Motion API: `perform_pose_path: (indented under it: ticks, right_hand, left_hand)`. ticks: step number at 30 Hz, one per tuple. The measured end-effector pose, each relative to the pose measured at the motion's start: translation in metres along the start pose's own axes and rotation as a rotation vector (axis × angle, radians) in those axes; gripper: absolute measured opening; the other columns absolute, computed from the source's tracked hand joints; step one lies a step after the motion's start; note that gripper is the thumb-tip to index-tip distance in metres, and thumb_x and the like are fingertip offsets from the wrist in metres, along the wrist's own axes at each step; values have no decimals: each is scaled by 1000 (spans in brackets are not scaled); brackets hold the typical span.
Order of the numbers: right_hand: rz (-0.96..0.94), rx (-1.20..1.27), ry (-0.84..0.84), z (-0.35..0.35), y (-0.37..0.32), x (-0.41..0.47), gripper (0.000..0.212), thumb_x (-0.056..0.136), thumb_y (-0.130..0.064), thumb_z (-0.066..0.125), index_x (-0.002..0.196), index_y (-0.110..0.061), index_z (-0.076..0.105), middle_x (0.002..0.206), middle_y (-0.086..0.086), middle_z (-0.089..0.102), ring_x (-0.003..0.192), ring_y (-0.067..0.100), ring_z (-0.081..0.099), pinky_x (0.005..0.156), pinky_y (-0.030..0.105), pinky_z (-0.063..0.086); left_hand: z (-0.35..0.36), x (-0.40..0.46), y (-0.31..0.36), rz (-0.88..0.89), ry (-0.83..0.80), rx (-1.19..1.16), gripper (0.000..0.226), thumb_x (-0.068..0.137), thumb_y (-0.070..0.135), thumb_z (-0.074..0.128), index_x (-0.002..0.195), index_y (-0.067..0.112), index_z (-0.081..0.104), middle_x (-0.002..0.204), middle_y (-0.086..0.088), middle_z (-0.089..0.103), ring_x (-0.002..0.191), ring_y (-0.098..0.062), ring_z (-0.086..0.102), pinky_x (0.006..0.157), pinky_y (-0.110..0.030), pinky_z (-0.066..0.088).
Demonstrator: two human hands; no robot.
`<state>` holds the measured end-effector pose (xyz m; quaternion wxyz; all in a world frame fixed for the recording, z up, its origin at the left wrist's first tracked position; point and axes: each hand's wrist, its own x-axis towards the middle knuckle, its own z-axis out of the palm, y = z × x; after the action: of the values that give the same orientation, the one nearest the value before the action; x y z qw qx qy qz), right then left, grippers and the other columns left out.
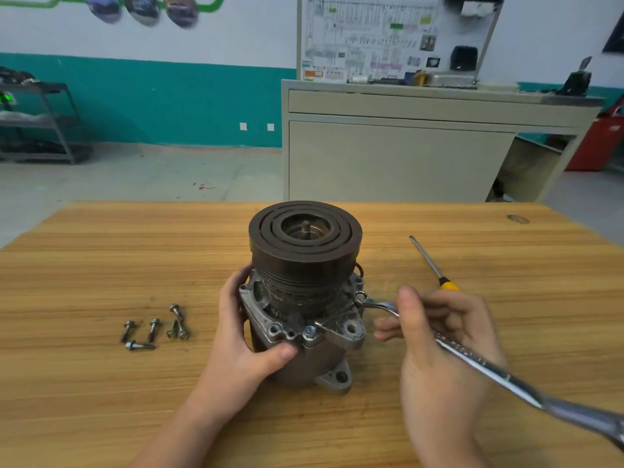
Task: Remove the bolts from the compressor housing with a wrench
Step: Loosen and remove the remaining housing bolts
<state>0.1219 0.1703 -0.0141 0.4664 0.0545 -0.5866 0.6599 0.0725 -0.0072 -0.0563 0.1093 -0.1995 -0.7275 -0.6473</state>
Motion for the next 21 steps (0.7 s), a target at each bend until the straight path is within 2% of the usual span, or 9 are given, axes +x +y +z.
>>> perform_pose_path:
  ticks: [3,5,7,9,11,13,14,17,21]
  right_hand:
    - [-7,9,61,4,5,0,15,90,-42,59,76,-36,59,58,-5,64,39,11,60,38,17,44]
    - [203,170,137,2,14,13,29,91,-37,52,64,-31,60,49,-3,58,30,12,49,35,14,36]
    - [517,329,136,0,28,38,38,93,-37,51,58,-25,61,44,-4,51,27,10,40,33,11,29]
    - [826,354,-18,5,42,67,36,98,-34,49,67,-18,59,43,-5,47,26,7,35,29,12,25]
    - [1016,321,-231,12,51,85,30,99,-29,47,75,-12,54,42,-6,44,26,5,33,25,14,23]
    - [1045,361,-327,16,53,94,26,99,-25,46,79,-12,54,43,-6,45,26,5,32,24,15,23]
    - [1017,418,-316,15,50,96,23,99,-23,45,81,-12,55,44,-5,47,27,5,33,25,15,24]
    - [870,530,-130,4,38,94,16,99,-14,45,91,-13,59,51,-3,55,29,8,38,28,14,26]
    - [748,370,81,-6,20,64,12,98,-17,50,93,-17,61,48,-3,50,32,10,40,33,14,26]
  left_hand:
    - [1,0,-1,-3,2,1,103,42,78,75,129,59,23,124,43,44,121,15,42,90,0,35]
    - [1,0,-2,-10,1,4,106,40,79,75,129,56,22,123,44,44,121,15,42,90,1,34]
    - [2,0,-2,-17,0,8,108,39,80,74,129,56,20,124,44,43,121,16,42,90,1,34]
    - [2,1,-2,-21,-1,3,109,38,81,73,130,53,20,124,44,43,121,16,41,89,1,34]
    - [3,1,-1,-19,-4,4,108,39,81,73,130,54,20,123,45,43,121,16,41,89,2,34]
    - [2,1,-1,-15,-8,10,104,40,81,73,127,62,20,124,45,43,121,16,41,88,2,34]
    - [2,1,-1,-16,-9,10,102,40,81,73,125,66,20,124,44,43,122,16,41,88,2,34]
    - [1,1,-3,-11,-5,9,97,40,81,74,123,70,23,126,41,43,123,14,41,90,1,34]
    - [1,3,-4,-5,-7,17,96,41,82,72,123,69,23,127,41,43,122,14,41,90,0,34]
